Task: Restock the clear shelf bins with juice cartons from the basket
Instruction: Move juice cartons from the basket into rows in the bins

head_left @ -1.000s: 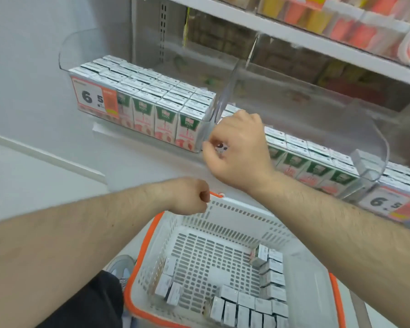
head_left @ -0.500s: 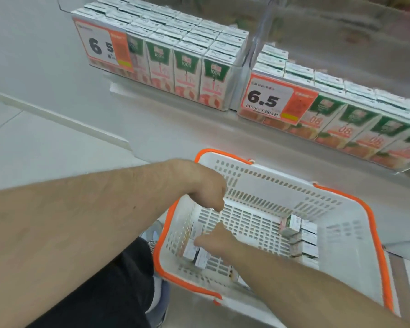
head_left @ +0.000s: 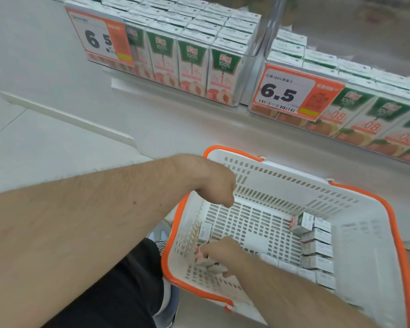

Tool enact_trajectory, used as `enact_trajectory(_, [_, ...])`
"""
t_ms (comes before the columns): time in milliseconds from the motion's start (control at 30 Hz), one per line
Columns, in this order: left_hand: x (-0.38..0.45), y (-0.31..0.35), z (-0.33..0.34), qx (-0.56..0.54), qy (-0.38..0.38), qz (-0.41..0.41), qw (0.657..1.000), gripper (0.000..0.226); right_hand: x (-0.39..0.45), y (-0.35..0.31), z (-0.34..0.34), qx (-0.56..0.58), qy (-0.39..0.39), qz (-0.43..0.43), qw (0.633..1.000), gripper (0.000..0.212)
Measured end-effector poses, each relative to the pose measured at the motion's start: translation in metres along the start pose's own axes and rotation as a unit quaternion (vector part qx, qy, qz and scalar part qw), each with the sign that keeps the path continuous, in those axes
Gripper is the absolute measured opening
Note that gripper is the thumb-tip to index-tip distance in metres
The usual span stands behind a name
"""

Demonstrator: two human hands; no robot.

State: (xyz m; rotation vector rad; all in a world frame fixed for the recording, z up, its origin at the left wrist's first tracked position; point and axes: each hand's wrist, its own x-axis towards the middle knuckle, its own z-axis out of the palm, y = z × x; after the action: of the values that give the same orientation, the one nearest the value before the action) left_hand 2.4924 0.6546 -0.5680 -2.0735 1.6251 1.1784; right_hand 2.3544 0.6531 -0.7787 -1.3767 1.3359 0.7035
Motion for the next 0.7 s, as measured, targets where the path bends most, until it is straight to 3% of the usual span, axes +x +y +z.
enact_trajectory(67, [-0.001, 0.003, -0.002, 0.002, 0.007, 0.004, 1.000, 0.041, -0.007, 0.001, -0.027, 0.023, -0.028, -0.012, 0.999, 0.040])
enact_trajectory(233, [-0.005, 0.012, -0.002, 0.019, 0.013, 0.009, 1.000, 0.040, -0.059, -0.007, -0.102, 0.039, -0.010, -0.113, 0.993, 0.022])
enact_trajectory(467, [-0.008, 0.029, 0.003, -0.089, 0.115, 0.104, 0.984, 0.095, -0.144, -0.033, -0.158, 0.045, -0.012, -0.232, 0.972, 0.029])
enact_trajectory(600, [-0.007, 0.046, 0.004, -0.173, 0.235, 0.145, 0.946, 0.052, -0.177, -0.036, -0.175, 0.124, -0.070, -0.296, 0.944, 0.030])
enact_trajectory(700, [-0.010, 0.043, -0.006, -0.375, 0.240, 0.146, 0.883, 0.038, -0.187, -0.028, -0.187, 0.176, -0.076, -0.318, 0.928, 0.037])
